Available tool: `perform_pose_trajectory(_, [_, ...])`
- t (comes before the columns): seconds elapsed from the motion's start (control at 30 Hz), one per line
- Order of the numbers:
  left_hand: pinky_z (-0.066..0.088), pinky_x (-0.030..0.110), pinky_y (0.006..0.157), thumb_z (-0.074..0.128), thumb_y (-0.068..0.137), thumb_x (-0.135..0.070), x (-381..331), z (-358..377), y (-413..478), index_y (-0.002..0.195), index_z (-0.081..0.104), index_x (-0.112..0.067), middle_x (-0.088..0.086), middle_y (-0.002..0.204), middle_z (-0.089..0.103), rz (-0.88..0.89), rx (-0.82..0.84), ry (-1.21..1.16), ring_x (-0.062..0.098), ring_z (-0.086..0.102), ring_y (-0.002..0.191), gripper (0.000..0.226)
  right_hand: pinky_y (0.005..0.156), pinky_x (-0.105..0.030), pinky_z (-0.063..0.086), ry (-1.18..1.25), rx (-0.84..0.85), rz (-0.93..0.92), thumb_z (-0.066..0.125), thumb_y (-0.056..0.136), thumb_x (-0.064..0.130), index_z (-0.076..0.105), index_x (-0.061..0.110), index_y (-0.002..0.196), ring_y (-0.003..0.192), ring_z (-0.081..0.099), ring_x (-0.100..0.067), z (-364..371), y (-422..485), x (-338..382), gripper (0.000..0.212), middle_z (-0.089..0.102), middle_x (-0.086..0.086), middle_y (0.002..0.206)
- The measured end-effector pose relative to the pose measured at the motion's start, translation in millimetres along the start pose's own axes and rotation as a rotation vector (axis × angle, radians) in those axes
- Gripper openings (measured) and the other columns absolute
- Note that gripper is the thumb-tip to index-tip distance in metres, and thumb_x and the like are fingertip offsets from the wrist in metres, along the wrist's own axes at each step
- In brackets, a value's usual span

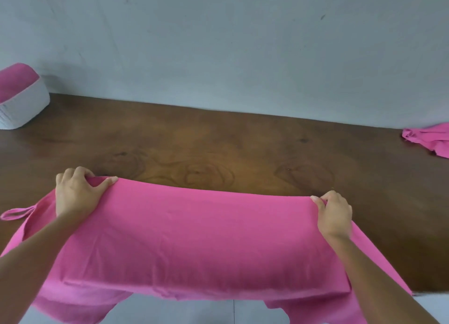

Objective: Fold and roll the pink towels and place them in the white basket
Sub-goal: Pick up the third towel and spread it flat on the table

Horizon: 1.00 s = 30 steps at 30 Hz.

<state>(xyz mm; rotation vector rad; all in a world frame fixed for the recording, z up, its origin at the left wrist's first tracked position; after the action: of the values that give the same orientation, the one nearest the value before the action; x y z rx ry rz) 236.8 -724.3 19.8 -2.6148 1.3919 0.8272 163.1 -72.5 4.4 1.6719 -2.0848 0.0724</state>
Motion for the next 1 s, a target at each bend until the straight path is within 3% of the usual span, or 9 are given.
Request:
perform_pose_trajectory(0.33, [0.042, 0.049, 0.102, 0.078, 0.079, -0.059, -23, 28, 63, 0.098, 0.062, -0.011, 0.012, 0.105, 0.059, 0.025, 0.029, -0.04, 0.036, 0.044, 0.111, 0.054, 0.083, -0.046, 0.04, 0.038, -0.009, 0.025, 0.06, 0.099, 0.03, 0.052, 0.014, 0.078, 0.078, 0.052, -0.028, 22, 50, 14, 0.028, 0.055, 0.0, 0.078])
perform_pose_trajectory(0.63, [0.042, 0.048, 0.101, 0.075, 0.08, -0.062, -47, 56, 126, 0.097, 0.062, -0.012, 0.011, 0.105, 0.058, 0.024, 0.037, -0.048, 0.034, 0.043, 0.112, 0.055, 0.079, -0.051, 0.047, 0.119, -0.025, 0.0, 0.063, 0.098, 0.032, 0.052, 0.014, 0.078, 0.077, 0.054, -0.032, 49, 124, 38, 0.029, 0.057, -0.003, 0.079])
perform_pose_trajectory(1.0, [0.042, 0.051, 0.101, 0.073, 0.08, -0.065, -89, 101, 224, 0.096, 0.061, -0.011, 0.013, 0.106, 0.058, 0.037, 0.041, -0.038, 0.036, 0.044, 0.113, 0.057, 0.074, -0.046, 0.048, 0.149, -0.027, 0.0, 0.064, 0.097, 0.034, 0.055, 0.015, 0.079, 0.078, 0.056, -0.028, 90, 230, 68, 0.027, 0.059, -0.002, 0.081])
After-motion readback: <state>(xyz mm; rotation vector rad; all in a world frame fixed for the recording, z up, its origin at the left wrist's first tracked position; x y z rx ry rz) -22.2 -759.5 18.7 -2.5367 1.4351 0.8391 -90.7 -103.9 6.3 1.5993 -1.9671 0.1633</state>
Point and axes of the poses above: each hand's wrist, its own y-axis towards the middle knuckle, its own z-axis out of the palm, x = y × z, the point moved 5 cm from there along y, towards the middle knuckle
